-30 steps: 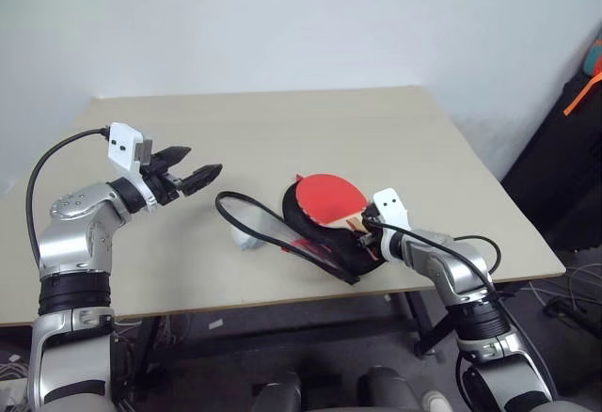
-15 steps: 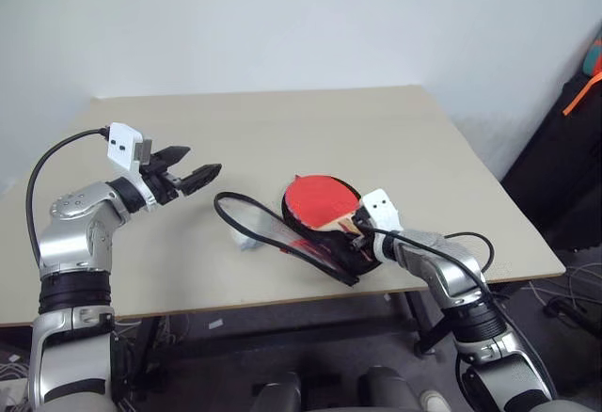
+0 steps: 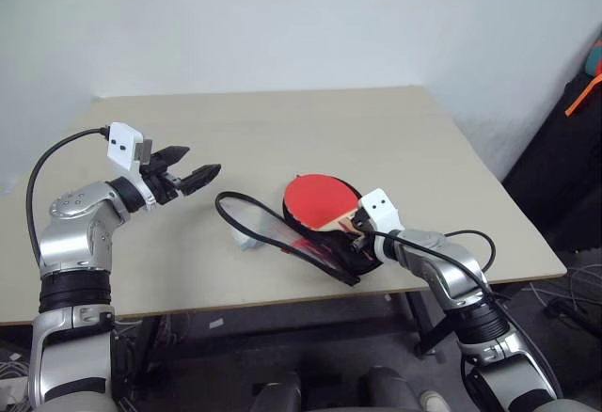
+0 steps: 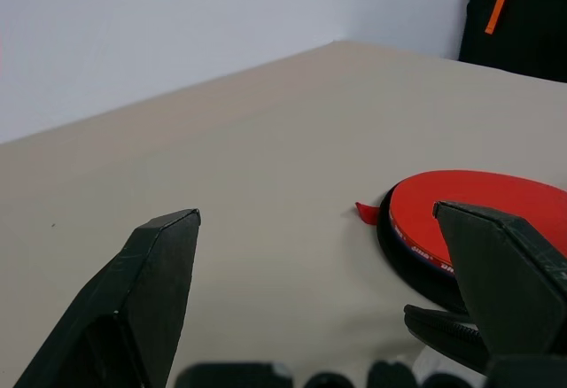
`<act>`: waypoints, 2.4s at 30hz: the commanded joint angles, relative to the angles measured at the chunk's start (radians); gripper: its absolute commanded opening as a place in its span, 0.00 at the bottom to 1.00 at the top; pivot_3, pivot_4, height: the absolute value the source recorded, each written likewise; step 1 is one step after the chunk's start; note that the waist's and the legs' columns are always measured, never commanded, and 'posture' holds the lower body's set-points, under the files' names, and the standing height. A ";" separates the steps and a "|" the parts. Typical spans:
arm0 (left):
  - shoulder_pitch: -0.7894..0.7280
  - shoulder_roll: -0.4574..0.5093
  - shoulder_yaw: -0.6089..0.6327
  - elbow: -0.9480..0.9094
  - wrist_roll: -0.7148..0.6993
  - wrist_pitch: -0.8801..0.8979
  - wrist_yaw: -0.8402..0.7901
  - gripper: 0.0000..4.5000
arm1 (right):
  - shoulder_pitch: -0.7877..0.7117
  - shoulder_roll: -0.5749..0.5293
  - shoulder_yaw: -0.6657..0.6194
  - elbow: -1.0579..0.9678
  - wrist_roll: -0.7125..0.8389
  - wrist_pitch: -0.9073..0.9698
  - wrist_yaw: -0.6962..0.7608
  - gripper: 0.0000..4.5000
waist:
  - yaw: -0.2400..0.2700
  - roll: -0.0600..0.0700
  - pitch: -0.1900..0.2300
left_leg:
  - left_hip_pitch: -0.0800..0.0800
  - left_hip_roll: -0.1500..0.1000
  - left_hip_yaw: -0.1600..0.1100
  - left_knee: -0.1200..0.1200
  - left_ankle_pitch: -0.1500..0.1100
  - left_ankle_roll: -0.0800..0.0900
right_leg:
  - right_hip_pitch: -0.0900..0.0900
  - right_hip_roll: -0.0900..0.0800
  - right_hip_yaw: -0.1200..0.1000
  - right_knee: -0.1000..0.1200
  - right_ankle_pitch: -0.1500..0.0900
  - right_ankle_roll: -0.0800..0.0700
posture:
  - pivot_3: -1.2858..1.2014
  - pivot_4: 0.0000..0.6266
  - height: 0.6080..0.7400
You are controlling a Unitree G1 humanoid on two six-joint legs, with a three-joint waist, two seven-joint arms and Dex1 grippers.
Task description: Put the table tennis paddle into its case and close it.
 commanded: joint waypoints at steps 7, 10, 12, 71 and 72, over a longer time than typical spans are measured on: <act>-0.012 0.005 0.014 -0.034 -0.010 -0.024 0.002 1.00 | -0.037 0.000 -0.034 0.040 -0.007 -0.051 -0.004 0.33 | 0.000 0.000 0.000 | 0.000 0.000 0.000 0.000 0.000 0.000 | 0.000 0.000 0.000 0.000 0.000 0.000 | 0.52 0.00 0.99; -0.005 0.004 0.014 -0.041 -0.011 -0.023 0.002 1.00 | -0.034 0.003 -0.038 0.044 -0.002 -0.049 -0.001 0.54 | 0.000 0.000 0.000 | 0.000 0.000 0.000 0.000 0.000 0.000 | 0.000 0.000 0.000 0.000 0.000 0.000 | 0.52 0.00 0.99; -0.004 0.005 0.016 -0.045 -0.016 -0.016 0.000 1.00 | -0.039 0.005 -0.048 0.032 0.006 -0.049 0.003 0.70 | 0.000 0.000 0.000 | 0.000 0.000 0.000 0.000 0.000 0.000 | 0.000 0.000 0.000 0.000 0.000 0.000 | 0.52 0.00 0.99; 0.192 -0.510 -0.226 -0.754 -0.322 0.790 0.509 0.52 | -0.197 -0.501 -0.364 -0.136 0.396 -0.032 0.406 0.99 | 0.030 -0.001 0.002 | -0.001 0.006 0.011 0.007 -0.005 0.003 | 0.003 0.003 0.003 -0.003 0.000 -0.001 | 0.52 0.00 0.99; 0.202 -0.516 -0.207 -0.750 -0.332 0.811 0.525 0.60 | -0.193 -0.499 -0.364 -0.141 0.399 -0.029 0.404 0.99 | 0.030 -0.001 0.002 | -0.001 0.006 0.011 0.007 -0.005 0.003 | 0.003 0.003 0.003 -0.003 0.000 -0.001 | 0.52 0.00 0.99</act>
